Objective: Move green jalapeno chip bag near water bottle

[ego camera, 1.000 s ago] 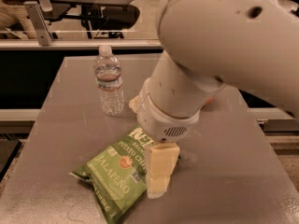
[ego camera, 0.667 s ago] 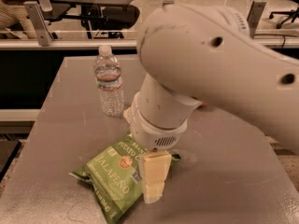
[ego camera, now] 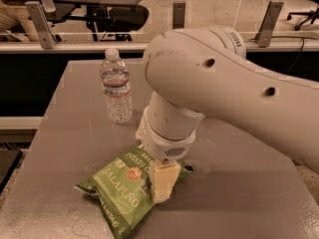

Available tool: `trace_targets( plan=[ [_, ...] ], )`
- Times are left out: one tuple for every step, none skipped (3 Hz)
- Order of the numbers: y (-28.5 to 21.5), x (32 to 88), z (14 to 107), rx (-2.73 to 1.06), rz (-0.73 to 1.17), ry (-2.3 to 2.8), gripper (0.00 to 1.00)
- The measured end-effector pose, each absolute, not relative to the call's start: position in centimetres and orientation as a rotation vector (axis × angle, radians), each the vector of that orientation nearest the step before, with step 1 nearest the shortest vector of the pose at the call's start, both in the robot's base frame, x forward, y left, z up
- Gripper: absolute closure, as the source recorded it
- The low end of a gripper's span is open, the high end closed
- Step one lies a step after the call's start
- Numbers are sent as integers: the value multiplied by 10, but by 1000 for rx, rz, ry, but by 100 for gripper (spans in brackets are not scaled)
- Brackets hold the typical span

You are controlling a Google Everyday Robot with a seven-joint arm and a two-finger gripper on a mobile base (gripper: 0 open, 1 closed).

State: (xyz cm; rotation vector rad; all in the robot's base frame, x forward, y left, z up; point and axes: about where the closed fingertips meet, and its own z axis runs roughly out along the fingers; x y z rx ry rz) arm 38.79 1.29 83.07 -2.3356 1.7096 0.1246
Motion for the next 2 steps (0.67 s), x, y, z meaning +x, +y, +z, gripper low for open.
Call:
trace_targets(
  plan=[
    [10,392,832,-2334,136,1722,49],
    [7,403,843,-2318,143,1761,73]
  ],
)
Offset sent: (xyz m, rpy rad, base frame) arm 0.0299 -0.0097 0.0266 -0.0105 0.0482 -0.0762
